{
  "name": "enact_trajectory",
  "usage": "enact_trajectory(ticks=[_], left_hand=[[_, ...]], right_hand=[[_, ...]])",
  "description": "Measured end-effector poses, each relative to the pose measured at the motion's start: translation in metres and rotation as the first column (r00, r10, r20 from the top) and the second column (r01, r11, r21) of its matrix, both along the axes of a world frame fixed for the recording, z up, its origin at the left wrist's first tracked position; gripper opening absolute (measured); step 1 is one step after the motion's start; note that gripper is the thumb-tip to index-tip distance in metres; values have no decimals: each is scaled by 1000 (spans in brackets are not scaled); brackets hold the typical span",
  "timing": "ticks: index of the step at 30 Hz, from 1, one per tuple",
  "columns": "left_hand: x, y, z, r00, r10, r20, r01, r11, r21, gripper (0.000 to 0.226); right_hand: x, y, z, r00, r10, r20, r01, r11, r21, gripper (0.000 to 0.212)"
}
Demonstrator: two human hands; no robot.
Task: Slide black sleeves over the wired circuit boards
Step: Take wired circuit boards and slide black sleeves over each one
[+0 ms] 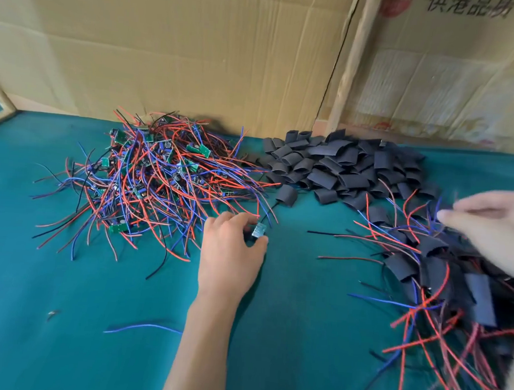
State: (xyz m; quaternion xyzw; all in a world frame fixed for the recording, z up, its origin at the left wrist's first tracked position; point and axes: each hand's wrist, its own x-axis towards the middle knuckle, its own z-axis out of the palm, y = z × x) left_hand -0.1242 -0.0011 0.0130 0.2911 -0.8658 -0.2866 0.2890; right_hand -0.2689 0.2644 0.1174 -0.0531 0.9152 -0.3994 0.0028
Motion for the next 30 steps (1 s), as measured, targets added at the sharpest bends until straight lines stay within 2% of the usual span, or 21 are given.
enact_trajectory(ticks=[3,5,8,11,13,16,19,22,25,28,30], left_hand=[[-2,5,0,1000,0,-18,0,1000,-3,24],[-4,11,5,995,0,-96,4,999,40,20],[-7,16,13,951,14,-309,71,962,263,15],[-4,12,22,835,106,-540,274,771,575,13],[1,6,28,774,178,-608,397,612,684,13],[9,1,34,714,241,-657,535,416,735,14],[15,-4,39,664,285,-691,645,249,722,8],[23,-9,44,589,319,-743,757,103,645,12],[25,-11,45,558,309,-770,813,-20,581,17],[21,-8,45,623,241,-744,774,-57,630,30],[18,-5,43,665,216,-715,741,-68,668,25]], right_hand=[[8,-35,4,994,48,-102,-54,997,-56,41],[22,-69,1,976,202,-80,-203,979,-1,33],[35,-110,-23,911,412,10,-412,909,67,20],[38,-136,-57,876,479,-55,-458,863,212,40],[40,-145,-73,855,516,-51,-482,827,289,55],[43,-148,-88,855,510,-92,-452,820,350,57],[39,-146,-89,874,461,-157,-417,875,248,40],[35,-138,-86,892,433,-132,-403,892,204,41],[29,-131,-81,898,418,-138,-389,900,197,26],[28,-128,-78,911,386,-143,-375,922,98,16],[29,-129,-76,921,364,-137,-367,930,3,13]])
